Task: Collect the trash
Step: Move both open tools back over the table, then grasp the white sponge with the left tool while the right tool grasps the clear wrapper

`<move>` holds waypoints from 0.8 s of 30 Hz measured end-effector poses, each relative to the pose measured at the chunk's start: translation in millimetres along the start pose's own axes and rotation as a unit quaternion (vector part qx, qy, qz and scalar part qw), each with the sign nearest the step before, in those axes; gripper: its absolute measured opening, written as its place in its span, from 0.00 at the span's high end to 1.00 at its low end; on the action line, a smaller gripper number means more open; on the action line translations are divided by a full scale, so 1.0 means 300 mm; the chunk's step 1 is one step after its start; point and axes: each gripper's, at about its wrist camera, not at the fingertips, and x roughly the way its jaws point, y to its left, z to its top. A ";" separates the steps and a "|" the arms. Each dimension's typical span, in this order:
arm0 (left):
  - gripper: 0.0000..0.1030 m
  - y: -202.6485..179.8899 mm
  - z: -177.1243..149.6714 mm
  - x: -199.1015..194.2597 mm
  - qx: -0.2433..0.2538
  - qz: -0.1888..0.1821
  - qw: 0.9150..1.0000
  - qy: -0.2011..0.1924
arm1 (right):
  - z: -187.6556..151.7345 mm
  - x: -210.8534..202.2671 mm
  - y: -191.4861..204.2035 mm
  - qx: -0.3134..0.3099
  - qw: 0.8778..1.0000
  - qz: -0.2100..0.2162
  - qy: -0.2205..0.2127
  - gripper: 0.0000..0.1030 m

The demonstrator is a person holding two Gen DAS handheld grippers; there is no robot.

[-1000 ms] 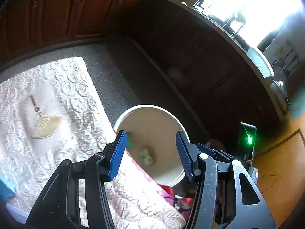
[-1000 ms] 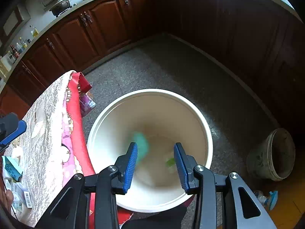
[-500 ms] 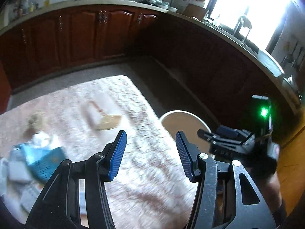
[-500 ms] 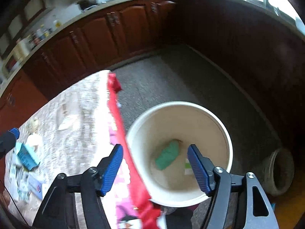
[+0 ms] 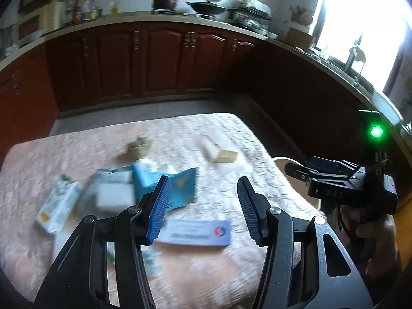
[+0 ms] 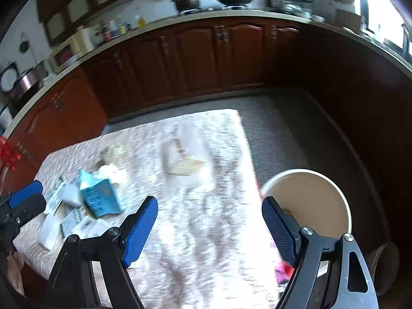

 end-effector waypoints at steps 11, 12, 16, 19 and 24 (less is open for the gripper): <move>0.50 0.296 -0.088 -0.157 -0.068 0.067 0.995 -0.018 | -0.012 0.057 0.271 -0.068 0.997 0.035 0.027 0.19; 0.50 0.317 -0.097 -0.167 -0.074 0.072 0.994 -0.018 | -0.015 0.058 0.294 -0.077 0.996 0.035 0.028 0.19; 0.49 0.407 -0.138 -0.215 -0.096 0.096 0.991 -0.021 | -0.028 0.053 0.381 -0.108 0.993 0.033 0.022 0.19; 0.49 0.457 -0.163 -0.242 -0.109 0.111 0.988 -0.019 | -0.033 0.044 0.423 -0.110 0.993 0.046 0.016 0.19; 0.40 0.536 -0.210 -0.275 -0.132 0.121 0.984 -0.018 | -0.048 0.025 0.484 -0.123 0.990 0.065 0.011 0.19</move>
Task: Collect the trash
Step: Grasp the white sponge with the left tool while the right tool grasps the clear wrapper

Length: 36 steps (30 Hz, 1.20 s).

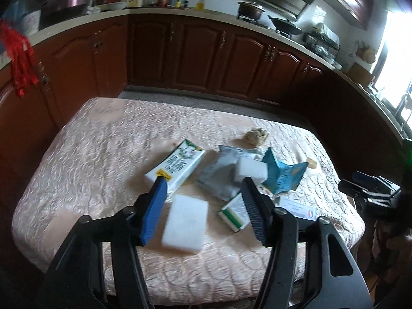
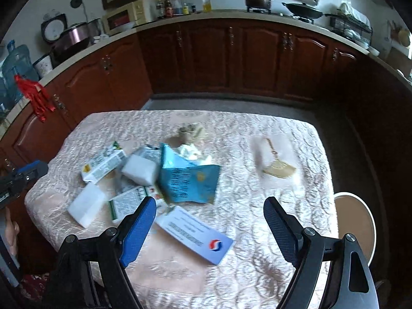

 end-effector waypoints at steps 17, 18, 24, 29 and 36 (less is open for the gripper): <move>0.39 0.066 -0.121 0.227 -0.008 0.004 0.994 0.110 | -0.089 0.173 0.177 -0.045 0.991 0.105 0.073 0.19; 0.39 0.063 -0.128 0.249 -0.005 0.009 0.993 0.118 | -0.099 0.196 0.190 -0.046 0.990 0.109 0.080 0.19; 0.39 0.045 -0.153 0.351 0.017 0.036 0.989 0.140 | -0.137 0.315 0.249 -0.047 0.985 0.120 0.117 0.22; 0.39 0.012 -0.161 0.387 0.049 0.045 0.987 0.143 | -0.150 0.368 0.270 -0.044 0.983 0.124 0.131 0.22; 0.45 0.018 -0.178 0.422 0.050 0.044 0.985 0.157 | -0.167 0.416 0.263 -0.027 0.978 0.145 0.146 0.66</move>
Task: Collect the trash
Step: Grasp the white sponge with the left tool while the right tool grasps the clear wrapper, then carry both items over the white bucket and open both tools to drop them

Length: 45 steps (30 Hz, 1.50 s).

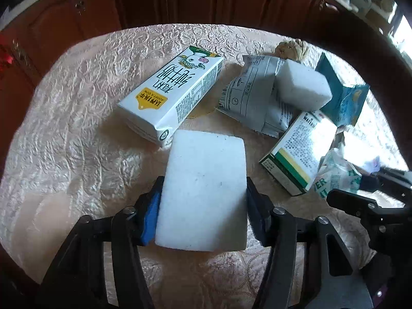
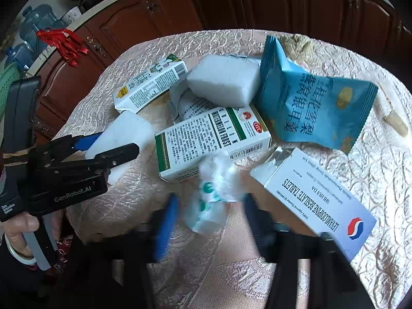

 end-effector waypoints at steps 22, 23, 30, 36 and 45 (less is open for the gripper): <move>0.46 -0.207 0.107 -0.307 0.044 -0.056 0.992 -0.106 | -0.004 -0.341 -0.051 -0.013 0.994 0.007 -0.112 0.78; 0.46 -0.224 0.112 -0.312 0.047 -0.057 0.991 -0.109 | -0.008 -0.356 -0.060 -0.012 0.993 0.005 -0.116 0.78; 0.46 -0.386 0.166 -0.332 0.084 -0.076 0.986 -0.120 | -0.026 -0.479 -0.172 0.019 0.988 -0.019 -0.152 0.79; 0.45 -0.536 0.212 -0.331 0.115 -0.094 0.981 -0.123 | -0.073 -0.590 -0.303 0.057 0.981 -0.047 -0.178 0.79; 0.46 -0.803 0.253 -0.301 0.168 -0.129 0.971 -0.115 | -0.183 -0.737 -0.539 0.128 0.966 -0.097 -0.203 0.79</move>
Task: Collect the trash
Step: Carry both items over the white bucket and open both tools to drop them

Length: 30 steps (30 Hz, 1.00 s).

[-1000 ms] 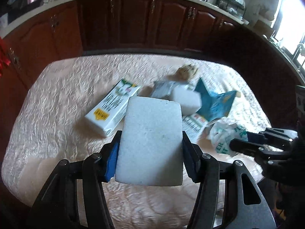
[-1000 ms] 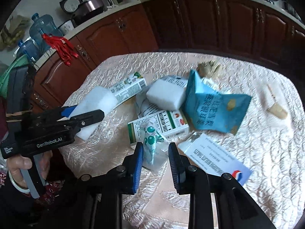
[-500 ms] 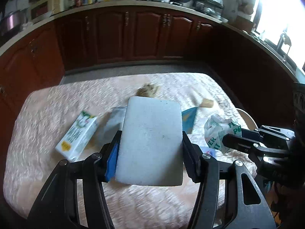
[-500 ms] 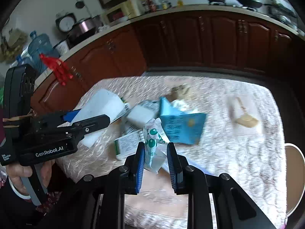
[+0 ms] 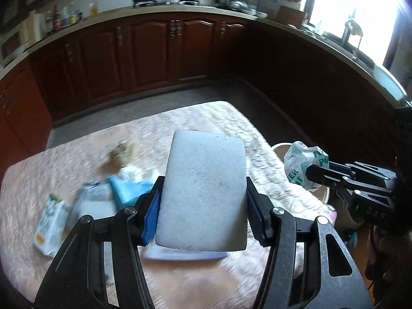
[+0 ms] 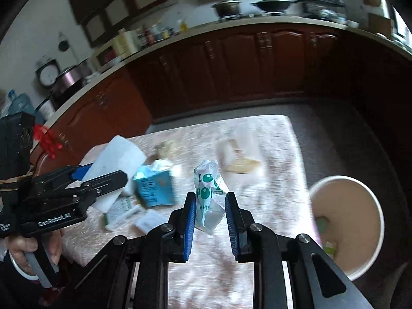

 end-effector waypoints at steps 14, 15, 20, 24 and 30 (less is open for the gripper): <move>0.46 -0.366 0.122 0.230 0.056 -0.081 0.995 0.030 | -0.072 -0.113 -0.409 0.088 0.990 -0.106 -0.004 0.79; 0.46 -0.386 0.125 0.244 0.057 -0.086 0.994 0.033 | -0.081 -0.119 -0.443 0.097 0.989 -0.111 -0.003 0.79; 0.46 -0.489 0.151 0.351 0.062 -0.109 0.990 0.060 | -0.108 -0.127 -0.563 0.129 0.983 -0.128 0.008 0.79; 0.46 -0.540 0.152 0.426 0.060 -0.117 0.989 0.074 | -0.138 -0.108 -0.656 0.153 0.978 -0.138 0.021 0.79; 0.45 -0.582 0.143 0.518 0.042 -0.131 0.986 0.091 | -0.174 -0.077 -0.743 0.182 0.970 -0.154 0.041 0.79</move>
